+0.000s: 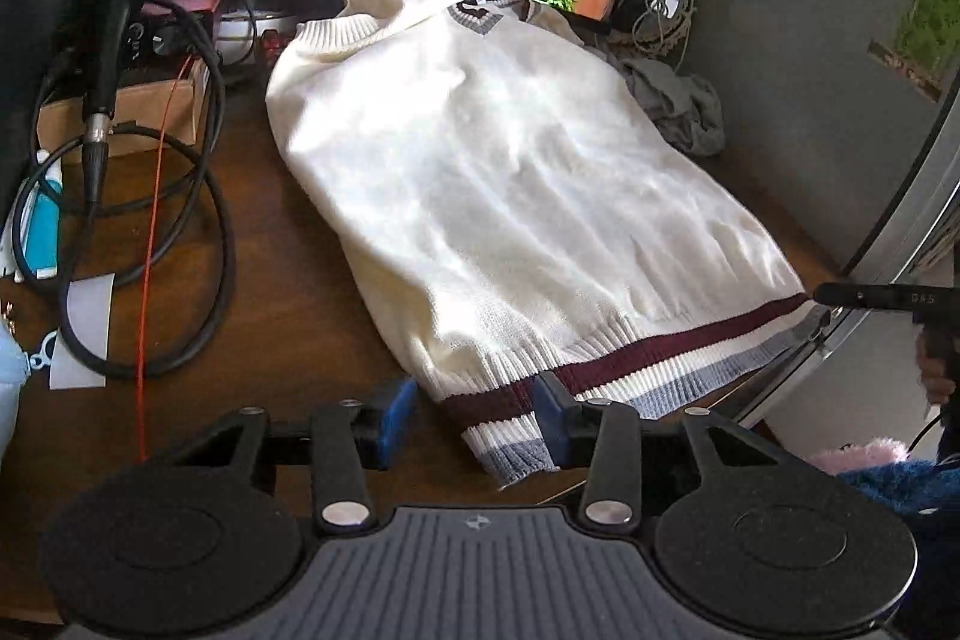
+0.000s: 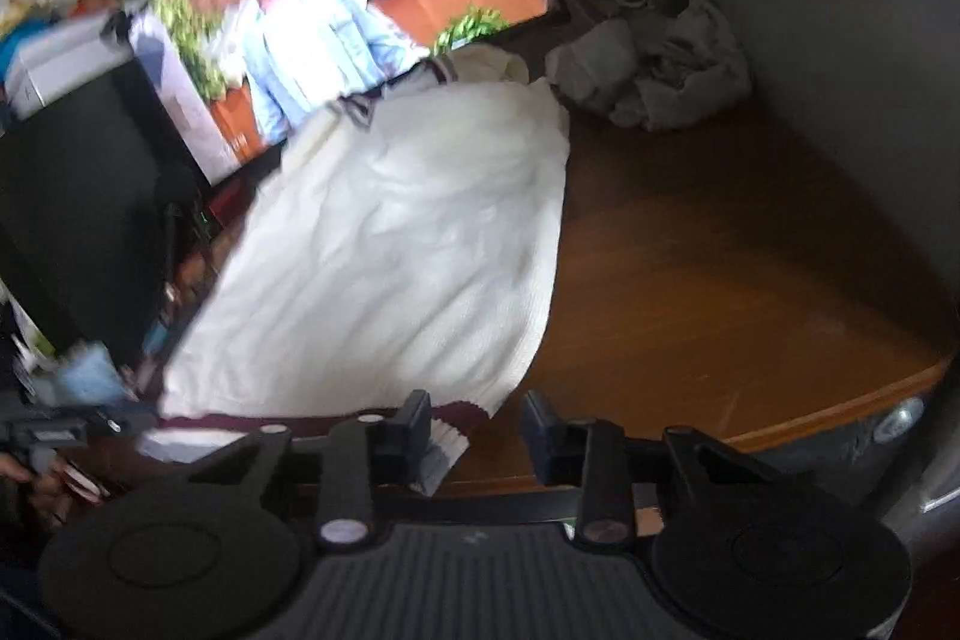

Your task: Fold clothes

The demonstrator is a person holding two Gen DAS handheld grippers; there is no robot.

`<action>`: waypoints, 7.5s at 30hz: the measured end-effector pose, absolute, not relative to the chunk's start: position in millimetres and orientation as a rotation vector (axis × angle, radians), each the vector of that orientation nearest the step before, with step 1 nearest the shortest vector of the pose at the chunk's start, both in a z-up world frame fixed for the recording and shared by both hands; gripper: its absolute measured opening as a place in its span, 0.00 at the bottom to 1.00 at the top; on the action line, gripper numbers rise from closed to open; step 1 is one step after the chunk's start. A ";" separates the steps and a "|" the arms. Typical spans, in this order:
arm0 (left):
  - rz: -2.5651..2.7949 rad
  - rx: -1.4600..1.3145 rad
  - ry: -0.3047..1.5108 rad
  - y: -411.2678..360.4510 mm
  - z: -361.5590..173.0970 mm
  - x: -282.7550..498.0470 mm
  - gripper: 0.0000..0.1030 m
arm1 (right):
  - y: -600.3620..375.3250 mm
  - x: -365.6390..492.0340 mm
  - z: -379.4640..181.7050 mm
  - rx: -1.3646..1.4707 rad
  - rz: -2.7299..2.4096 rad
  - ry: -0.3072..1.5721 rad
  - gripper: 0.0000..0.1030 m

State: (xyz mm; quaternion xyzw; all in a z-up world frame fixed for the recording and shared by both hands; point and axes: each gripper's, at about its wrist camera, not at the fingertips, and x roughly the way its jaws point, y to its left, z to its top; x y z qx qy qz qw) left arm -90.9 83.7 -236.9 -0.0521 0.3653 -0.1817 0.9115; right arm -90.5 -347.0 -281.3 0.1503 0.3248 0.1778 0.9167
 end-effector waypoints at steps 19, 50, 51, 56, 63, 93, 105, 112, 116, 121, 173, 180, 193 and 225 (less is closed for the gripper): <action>-0.355 -0.072 0.781 84.7 -239.4 -90.1 0.34 | -308.7 -90.7 -279.1 0.006 0.334 0.681 0.21; -0.536 -0.888 0.682 145.9 -278.5 -134.2 0.03 | -254.4 -20.5 -182.2 -0.074 0.584 0.472 0.21; -0.534 -0.878 0.678 144.8 -278.4 -134.8 0.03 | -229.3 -4.5 -179.4 -0.076 0.670 0.478 0.26; -0.434 -0.701 0.638 135.5 -267.2 -142.4 0.07 | -113.7 65.9 -175.8 -0.140 0.860 0.502 0.37; -0.422 -0.542 0.661 117.7 -260.2 -142.3 0.37 | -5.3 198.5 -187.3 -0.031 0.734 0.781 0.37; -0.402 -0.430 0.646 135.3 -257.2 -86.3 0.44 | -85.9 216.1 -156.1 0.183 0.849 0.602 0.03; -0.454 -0.480 0.551 123.9 -255.0 -86.1 0.06 | -131.6 256.7 -157.8 0.340 0.842 0.559 0.03; -0.324 -0.568 0.445 127.0 -250.3 -122.6 0.05 | -82.6 282.7 -181.8 0.231 0.760 0.590 0.03; -0.251 -0.657 0.479 138.8 -260.6 -128.4 0.05 | -19.0 278.3 -200.3 0.000 0.752 0.576 0.03; -0.278 -0.794 0.550 145.7 -275.6 -125.6 0.05 | 40.6 289.0 -215.1 -0.123 0.773 0.661 0.06; -0.313 -0.870 0.600 168.0 -290.5 -122.7 0.07 | 49.5 284.6 -213.6 -0.489 0.702 0.412 0.15; -0.306 -0.874 0.609 169.1 -289.2 -119.6 0.07 | -22.8 261.2 -171.0 -0.174 0.772 0.421 0.43; -0.298 -0.826 0.619 164.9 -285.1 -122.3 0.11 | -327.4 154.2 -210.2 0.032 0.348 0.532 0.61; -0.264 -0.711 0.713 142.9 -269.8 -89.2 0.05 | -358.5 155.6 -219.2 0.090 0.227 0.499 0.44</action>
